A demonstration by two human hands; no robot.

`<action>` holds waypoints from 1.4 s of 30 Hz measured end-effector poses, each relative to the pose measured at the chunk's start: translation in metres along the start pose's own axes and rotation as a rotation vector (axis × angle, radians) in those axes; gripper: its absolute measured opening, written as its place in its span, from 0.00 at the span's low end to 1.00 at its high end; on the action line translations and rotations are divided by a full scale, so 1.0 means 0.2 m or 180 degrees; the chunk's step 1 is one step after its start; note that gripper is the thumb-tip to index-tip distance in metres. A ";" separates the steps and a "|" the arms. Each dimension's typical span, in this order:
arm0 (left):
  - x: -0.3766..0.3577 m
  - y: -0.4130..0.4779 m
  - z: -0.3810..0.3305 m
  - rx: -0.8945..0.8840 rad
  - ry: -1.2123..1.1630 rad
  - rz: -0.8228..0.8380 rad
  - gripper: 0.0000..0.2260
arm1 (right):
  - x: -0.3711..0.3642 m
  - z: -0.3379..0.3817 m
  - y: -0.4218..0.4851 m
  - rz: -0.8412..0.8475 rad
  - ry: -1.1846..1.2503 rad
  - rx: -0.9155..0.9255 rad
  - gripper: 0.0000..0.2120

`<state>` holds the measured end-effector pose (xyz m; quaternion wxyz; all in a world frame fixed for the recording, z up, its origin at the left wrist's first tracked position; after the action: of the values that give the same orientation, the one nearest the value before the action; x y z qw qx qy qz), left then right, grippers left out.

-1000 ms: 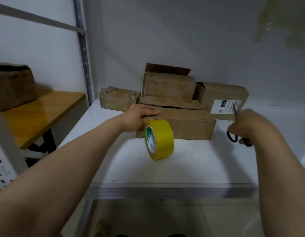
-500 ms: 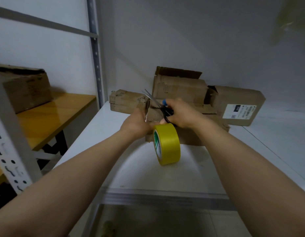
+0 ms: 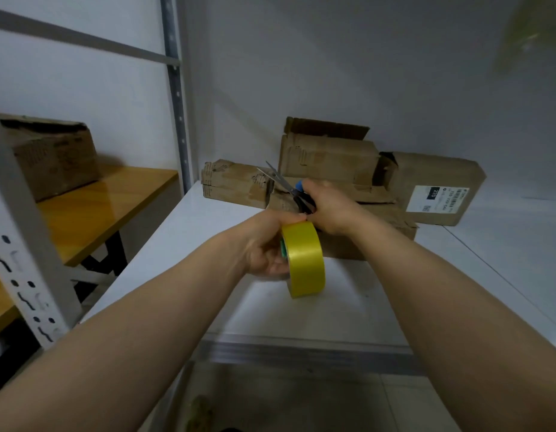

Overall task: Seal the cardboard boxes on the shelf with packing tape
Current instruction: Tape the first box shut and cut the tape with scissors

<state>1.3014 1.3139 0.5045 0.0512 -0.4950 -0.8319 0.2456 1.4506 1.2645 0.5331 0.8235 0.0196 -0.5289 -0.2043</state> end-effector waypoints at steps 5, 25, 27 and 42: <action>0.03 0.07 0.01 0.0361 0.0460 0.0068 0.16 | 0.01 0.00 0.01 -0.0021 0.0125 -0.0091 0.28; 0.06 0.15 0.13 0.0634 -0.0048 -0.0003 0.13 | 0.08 -0.03 -0.04 -0.0080 0.1451 -0.0434 0.29; 0.07 0.17 0.14 0.0650 -0.0004 -0.0154 0.14 | 0.16 -0.03 -0.11 -0.0112 0.1819 -0.0461 0.25; 0.06 0.16 0.15 0.0605 0.0084 -0.0170 0.18 | 0.24 -0.51 -0.37 0.2431 0.2995 -0.1280 0.29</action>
<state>1.3122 1.3256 0.4624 0.1155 -0.4687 -0.8170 0.3154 1.5339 1.1604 0.5122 0.9701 -0.2376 -0.0317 0.0388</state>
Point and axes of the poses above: each hand's wrist, its own y-axis towards the middle knuckle, its own x-axis out of the back of the hand, z = x × y, the point moved 1 cm from there along y, towards the middle knuckle, and after that the axes turned 10 degrees about y, right-handed, at the moved point
